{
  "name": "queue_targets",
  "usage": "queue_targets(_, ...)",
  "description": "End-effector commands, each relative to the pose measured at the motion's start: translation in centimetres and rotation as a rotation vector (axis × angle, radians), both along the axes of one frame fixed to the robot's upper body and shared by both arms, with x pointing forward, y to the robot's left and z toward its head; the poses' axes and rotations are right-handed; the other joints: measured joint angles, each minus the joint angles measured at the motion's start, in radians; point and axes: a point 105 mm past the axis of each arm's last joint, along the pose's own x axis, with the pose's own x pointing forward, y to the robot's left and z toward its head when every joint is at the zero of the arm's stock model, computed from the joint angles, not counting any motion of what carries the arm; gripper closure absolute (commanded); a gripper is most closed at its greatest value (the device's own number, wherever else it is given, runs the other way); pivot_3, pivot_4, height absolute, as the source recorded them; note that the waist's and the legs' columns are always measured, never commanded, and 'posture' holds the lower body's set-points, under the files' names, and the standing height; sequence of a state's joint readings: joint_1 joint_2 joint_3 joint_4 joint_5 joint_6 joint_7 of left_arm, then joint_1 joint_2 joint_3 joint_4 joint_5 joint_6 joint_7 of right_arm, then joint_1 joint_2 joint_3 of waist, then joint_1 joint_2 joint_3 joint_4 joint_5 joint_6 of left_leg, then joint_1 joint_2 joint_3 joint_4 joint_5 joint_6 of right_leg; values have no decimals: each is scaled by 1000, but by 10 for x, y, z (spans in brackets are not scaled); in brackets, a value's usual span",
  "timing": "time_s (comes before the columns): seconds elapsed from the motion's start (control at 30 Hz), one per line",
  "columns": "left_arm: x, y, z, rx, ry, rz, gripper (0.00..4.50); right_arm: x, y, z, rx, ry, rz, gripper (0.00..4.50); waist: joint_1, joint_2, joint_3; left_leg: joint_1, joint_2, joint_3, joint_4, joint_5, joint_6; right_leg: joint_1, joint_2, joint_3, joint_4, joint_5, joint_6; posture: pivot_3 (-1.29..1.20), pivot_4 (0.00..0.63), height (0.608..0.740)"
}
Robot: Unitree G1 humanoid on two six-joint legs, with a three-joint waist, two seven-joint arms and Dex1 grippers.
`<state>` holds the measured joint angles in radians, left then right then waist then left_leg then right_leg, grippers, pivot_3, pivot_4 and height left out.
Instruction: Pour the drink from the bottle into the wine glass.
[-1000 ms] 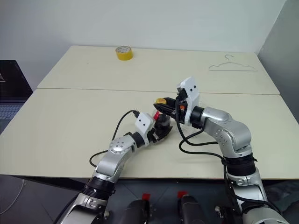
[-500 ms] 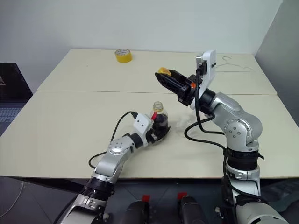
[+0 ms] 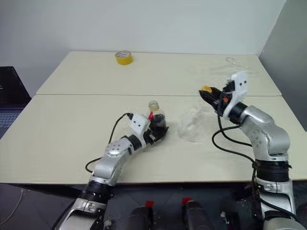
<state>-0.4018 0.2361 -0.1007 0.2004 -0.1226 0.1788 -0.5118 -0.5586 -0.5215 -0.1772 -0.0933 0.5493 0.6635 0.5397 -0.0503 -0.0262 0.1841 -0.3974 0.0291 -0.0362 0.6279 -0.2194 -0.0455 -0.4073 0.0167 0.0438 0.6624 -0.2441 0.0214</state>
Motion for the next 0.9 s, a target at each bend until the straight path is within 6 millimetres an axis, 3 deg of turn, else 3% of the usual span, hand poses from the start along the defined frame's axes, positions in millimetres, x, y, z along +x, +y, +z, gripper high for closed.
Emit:
queue_targets(0.03,8,57,-15,36,72,190,1256,0,-29,1,-59,-45,-81,3232,-9,0,0,0,0,0,0,0,0,0,0,0,0,0,0,0,150,740)
queue_targets(0.17,12,87,-10,42,64,277,1256,0,-47,-22,-175,-1,-132,3232,-21,0,0,1,0,1,-1,0,0,0,0,1,0,0,0,0,150,740)
queue_targets(0.27,13,122,-7,46,61,379,1256,-1,-57,-44,-237,51,-154,3232,-29,0,0,1,0,2,-1,0,0,0,0,2,1,0,0,0,150,740)
queue_targets(0.57,3,206,-2,21,62,630,1256,-3,-76,-76,-275,133,-195,3232,-39,0,0,5,2,6,-2,0,0,0,0,4,2,0,0,0,150,740)
queue_targets(0.7,-2,223,-5,11,67,685,1256,-2,-78,-88,-278,179,-193,3232,-37,0,0,4,1,7,-3,0,0,-1,-1,5,1,0,0,0,150,740)
queue_targets(0.9,-9,233,-9,-14,67,738,1256,-3,-88,-103,-357,220,-212,3232,-36,0,0,5,1,9,-3,0,0,-1,-1,7,1,0,0,0,150,740)
